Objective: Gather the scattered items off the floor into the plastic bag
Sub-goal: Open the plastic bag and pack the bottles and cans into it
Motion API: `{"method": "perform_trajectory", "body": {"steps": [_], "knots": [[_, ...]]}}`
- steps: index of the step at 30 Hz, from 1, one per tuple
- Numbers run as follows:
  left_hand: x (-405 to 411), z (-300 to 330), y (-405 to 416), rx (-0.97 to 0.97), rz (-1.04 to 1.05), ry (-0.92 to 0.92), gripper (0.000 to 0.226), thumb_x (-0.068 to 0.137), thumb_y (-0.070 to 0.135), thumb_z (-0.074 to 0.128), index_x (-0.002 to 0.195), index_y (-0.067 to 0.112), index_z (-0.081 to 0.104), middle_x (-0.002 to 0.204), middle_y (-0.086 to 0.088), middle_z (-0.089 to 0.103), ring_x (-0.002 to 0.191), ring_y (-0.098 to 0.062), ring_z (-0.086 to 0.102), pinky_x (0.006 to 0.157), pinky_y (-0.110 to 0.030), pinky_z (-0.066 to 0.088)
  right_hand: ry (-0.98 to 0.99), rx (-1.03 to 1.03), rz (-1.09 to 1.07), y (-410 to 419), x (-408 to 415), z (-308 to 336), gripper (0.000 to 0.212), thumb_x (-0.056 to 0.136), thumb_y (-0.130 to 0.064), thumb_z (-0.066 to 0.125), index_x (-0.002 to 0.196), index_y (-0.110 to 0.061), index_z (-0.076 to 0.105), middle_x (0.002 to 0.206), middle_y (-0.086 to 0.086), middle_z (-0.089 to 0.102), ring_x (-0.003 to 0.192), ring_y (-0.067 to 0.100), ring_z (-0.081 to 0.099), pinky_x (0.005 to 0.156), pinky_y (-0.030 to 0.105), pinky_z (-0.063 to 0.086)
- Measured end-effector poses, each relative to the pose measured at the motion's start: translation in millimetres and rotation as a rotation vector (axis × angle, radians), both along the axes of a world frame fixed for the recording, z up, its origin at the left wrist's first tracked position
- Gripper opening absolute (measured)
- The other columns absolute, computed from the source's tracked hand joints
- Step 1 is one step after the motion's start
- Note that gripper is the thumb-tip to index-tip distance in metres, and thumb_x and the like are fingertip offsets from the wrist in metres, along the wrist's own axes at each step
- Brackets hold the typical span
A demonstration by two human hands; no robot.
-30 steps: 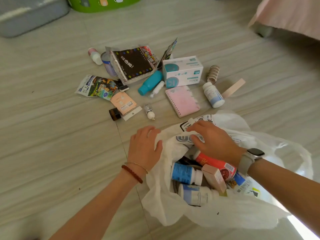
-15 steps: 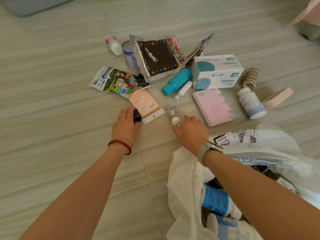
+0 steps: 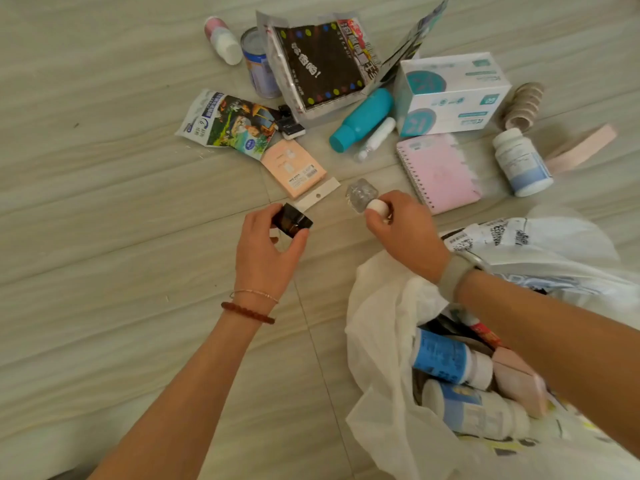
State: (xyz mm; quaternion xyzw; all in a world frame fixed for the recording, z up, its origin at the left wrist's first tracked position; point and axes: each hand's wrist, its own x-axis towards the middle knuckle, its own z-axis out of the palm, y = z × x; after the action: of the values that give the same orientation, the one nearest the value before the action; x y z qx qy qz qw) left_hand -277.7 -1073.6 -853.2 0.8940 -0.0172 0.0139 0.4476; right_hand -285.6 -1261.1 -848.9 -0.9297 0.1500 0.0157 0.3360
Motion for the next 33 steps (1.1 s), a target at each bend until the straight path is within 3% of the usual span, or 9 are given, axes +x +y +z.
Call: {"method": "perform_trajectory", "body": {"steps": [5, 9, 13, 15, 18, 24, 27, 30, 33], "knots": [[-53, 41, -44, -0.004, -0.372, -0.064, 0.052, 0.072, 0.047, 0.056, 0.117, 0.02, 0.056, 0.102, 0.012, 0.054, 0.096, 0.001, 0.041, 0.087, -0.006, 0.033, -0.083, 0.05, 0.113, -61, -73, 52, 0.018, 0.083, -0.015, 0.061, 0.101, -0.013, 0.061, 0.087, -0.001, 0.056, 0.071, 0.007, 0.05, 0.065, 0.008, 0.037], [-94, 38, -88, 0.207, -0.663, -0.214, 0.049, 0.07, 0.051, 0.05, 0.109, 0.022, 0.058, 0.096, 0.007, 0.067, 0.093, -0.009, 0.04, 0.077, -0.022, 0.026, -0.06, -0.02, 0.179, -109, -131, 63, 0.027, 0.08, -0.032, 0.054, 0.099, -0.016, 0.062, 0.085, -0.001, 0.057, 0.075, 0.009, 0.049, 0.069, 0.006, 0.037], [-118, 24, -111, 0.376, -0.835, -0.21, 0.048, 0.064, 0.05, 0.051, 0.102, 0.023, 0.06, 0.087, 0.007, 0.069, 0.092, -0.014, 0.047, 0.072, -0.03, 0.038, 0.057, -0.108, 0.301, -131, -177, 51, 0.03, 0.078, -0.038, 0.049, 0.1, -0.021, 0.061, 0.081, -0.008, 0.054, 0.075, 0.003, 0.044, 0.067, 0.012, 0.034], [-123, 24, -118, 0.403, -0.846, -0.175, 0.05, 0.062, 0.045, 0.058, 0.106, 0.021, 0.06, 0.089, 0.003, 0.07, 0.092, -0.023, 0.056, 0.077, -0.03, 0.031, 0.101, -0.123, 0.294, -134, -190, 48, 0.03, 0.078, -0.039, 0.052, 0.102, -0.024, 0.059, 0.085, -0.012, 0.055, 0.076, 0.005, 0.049, 0.067, 0.018, 0.04], [-119, 29, -130, 0.471, -0.82, -0.099, 0.048, 0.075, 0.044, 0.057, 0.117, 0.021, 0.053, 0.104, 0.001, 0.066, 0.107, -0.024, 0.048, 0.081, -0.031, 0.024, 0.032, -0.269, 0.346, -138, -200, 49, 0.031, 0.077, -0.042, 0.047, 0.095, -0.022, 0.06, 0.083, -0.006, 0.064, 0.073, 0.015, 0.059, 0.058, 0.026, 0.046], [-119, 15, -132, 0.808, -0.762, -0.278, 0.055, 0.048, 0.041, 0.08, 0.098, 0.022, 0.066, 0.116, -0.005, 0.064, 0.101, -0.022, 0.042, 0.073, -0.033, 0.05, 0.041, -0.43, 0.446, -148, -209, 42, 0.027, 0.074, -0.045, 0.051, 0.082, -0.02, 0.058, 0.088, 0.0, 0.061, 0.081, 0.018, 0.052, 0.067, 0.027, 0.041], [-123, 11, -128, 0.709, -0.718, -0.34, 0.041, 0.065, 0.037, 0.066, 0.102, 0.02, 0.061, 0.119, -0.007, 0.06, 0.106, -0.023, 0.04, 0.081, -0.041, 0.048, 0.023, -0.417, 0.435, -152, -209, 40, 0.031, 0.076, -0.047, 0.048, 0.086, -0.021, 0.062, 0.095, 0.0, 0.062, 0.09, 0.014, 0.049, 0.074, 0.028, 0.038], [-112, 17, -132, 0.552, -0.66, -0.362, 0.032, 0.076, 0.033, 0.046, 0.101, 0.019, 0.06, 0.117, -0.006, 0.059, 0.107, -0.02, 0.042, 0.087, -0.041, 0.04, -0.058, -0.33, 0.312, -156, -193, 44, 0.036, 0.082, -0.039, 0.042, 0.093, -0.014, 0.065, 0.097, 0.007, 0.064, 0.088, 0.025, 0.059, 0.075, 0.033, 0.045], [-82, 29, -145, 0.511, -0.599, -0.328, 0.032, 0.08, 0.028, 0.045, 0.107, 0.016, 0.059, 0.119, -0.01, 0.058, 0.11, -0.025, 0.049, 0.088, -0.043, 0.042, -0.162, -0.271, 0.142, -165, -161, 47, 0.038, 0.085, -0.031, 0.04, 0.102, -0.007, 0.063, 0.102, 0.014, 0.062, 0.092, 0.032, 0.059, 0.075, 0.033, 0.047]]}}
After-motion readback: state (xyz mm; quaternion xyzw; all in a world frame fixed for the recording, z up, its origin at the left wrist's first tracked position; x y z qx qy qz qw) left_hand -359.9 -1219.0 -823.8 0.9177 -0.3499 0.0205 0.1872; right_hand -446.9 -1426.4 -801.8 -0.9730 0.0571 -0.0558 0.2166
